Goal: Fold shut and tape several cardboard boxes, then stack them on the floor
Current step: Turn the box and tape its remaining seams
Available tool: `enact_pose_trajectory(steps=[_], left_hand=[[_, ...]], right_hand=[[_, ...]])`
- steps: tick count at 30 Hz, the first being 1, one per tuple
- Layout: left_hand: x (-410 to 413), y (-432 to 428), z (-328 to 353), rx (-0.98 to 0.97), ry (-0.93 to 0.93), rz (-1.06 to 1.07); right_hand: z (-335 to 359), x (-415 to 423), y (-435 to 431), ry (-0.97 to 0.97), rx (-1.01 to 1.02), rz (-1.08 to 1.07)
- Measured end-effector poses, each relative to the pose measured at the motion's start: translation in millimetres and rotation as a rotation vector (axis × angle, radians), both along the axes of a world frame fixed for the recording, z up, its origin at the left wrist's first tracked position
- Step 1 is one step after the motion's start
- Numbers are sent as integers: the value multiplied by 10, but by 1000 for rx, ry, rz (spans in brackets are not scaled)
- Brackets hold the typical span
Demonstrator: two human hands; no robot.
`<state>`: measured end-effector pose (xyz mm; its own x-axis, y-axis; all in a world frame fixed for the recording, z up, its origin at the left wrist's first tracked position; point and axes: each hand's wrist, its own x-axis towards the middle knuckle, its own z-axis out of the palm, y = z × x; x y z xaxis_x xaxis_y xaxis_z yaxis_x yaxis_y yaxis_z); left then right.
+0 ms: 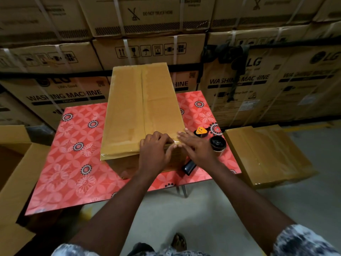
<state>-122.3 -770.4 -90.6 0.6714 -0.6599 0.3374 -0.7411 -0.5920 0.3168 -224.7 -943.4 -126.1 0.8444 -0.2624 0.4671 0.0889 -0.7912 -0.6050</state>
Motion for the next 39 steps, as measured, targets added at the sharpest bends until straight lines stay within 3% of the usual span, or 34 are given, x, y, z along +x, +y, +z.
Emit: enact_pose_trajectory(steps=[7,13,22,27,30,39], left_hand=[[20,59,-8,40,-1,-51],[28,104,26,22,21,-62],[115,174,135,-29,172,-179],[308,494,10,-125,-18,-48],[347,636,-147,-120,-71,-106],[280,604,-138,-173,-31,-46]], right_hand=[[-151,-8,96,-92,-244,-56],[-113,21,191,-99,-149,-135],[-67,22,211,-37,-266,-132],[-44,245,445,-106,-302,-124],[-145,239,452,-151,-323,-135],[12,346,715,-39,-290,-171]])
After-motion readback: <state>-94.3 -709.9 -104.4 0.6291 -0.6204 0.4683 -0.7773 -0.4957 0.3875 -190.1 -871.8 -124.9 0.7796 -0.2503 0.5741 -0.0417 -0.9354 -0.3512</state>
